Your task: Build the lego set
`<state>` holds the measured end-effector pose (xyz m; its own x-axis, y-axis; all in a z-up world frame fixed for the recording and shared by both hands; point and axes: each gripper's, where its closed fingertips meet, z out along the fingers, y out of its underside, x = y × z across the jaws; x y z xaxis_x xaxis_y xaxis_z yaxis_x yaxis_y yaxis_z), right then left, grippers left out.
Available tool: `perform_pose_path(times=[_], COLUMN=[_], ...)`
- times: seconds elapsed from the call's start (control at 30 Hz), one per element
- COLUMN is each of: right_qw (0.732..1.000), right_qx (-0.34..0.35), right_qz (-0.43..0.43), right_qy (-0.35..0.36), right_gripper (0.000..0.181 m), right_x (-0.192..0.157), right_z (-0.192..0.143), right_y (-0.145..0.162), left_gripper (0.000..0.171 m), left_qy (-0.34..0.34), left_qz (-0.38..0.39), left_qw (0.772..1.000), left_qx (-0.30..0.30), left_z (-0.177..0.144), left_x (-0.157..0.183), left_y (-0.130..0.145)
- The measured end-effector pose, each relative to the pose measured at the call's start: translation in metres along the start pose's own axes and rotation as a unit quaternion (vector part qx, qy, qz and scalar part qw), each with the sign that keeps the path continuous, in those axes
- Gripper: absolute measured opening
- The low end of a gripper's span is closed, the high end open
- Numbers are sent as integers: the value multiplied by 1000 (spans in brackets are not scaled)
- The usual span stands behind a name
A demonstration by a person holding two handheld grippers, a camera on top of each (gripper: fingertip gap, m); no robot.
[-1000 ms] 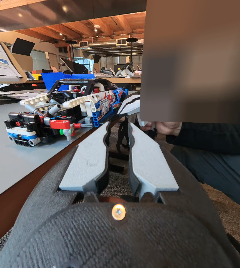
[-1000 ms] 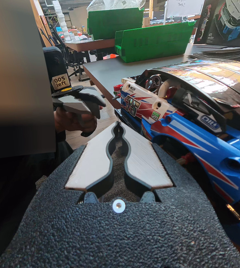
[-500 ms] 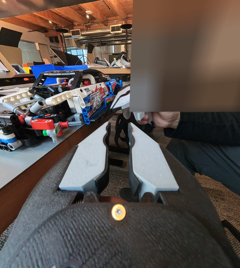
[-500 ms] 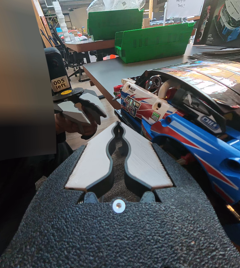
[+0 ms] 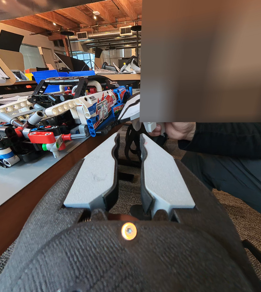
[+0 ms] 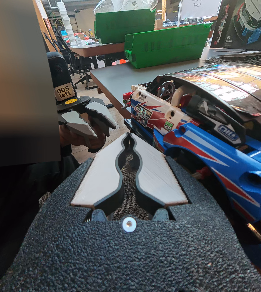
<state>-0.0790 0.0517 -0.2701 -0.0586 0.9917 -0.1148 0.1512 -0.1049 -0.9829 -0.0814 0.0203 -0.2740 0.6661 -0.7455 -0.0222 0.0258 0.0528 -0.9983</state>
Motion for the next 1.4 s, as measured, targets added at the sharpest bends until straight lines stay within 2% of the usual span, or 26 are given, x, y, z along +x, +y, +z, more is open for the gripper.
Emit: perform_pose_path(times=[0.43, 1.0, 1.4], right_qw=[1000, 1000, 998], right_qx=[1, 2, -12], right_qz=[-1, 1, -44], right_qy=[1, 5, 46], right_gripper=[0, 0, 0], right_x=[0, 2, 1], right_z=[0, -1, 2], right_y=[0, 0, 1], left_gripper=[35, 40, 41], left_qy=[-14, -18, -21], left_qz=[5, 7, 9], left_qw=[1000, 1000, 1000], left_qx=[-7, -5, -4], left_z=[3, 7, 8], left_x=[-2, -1, -2], left_y=[0, -3, -3])
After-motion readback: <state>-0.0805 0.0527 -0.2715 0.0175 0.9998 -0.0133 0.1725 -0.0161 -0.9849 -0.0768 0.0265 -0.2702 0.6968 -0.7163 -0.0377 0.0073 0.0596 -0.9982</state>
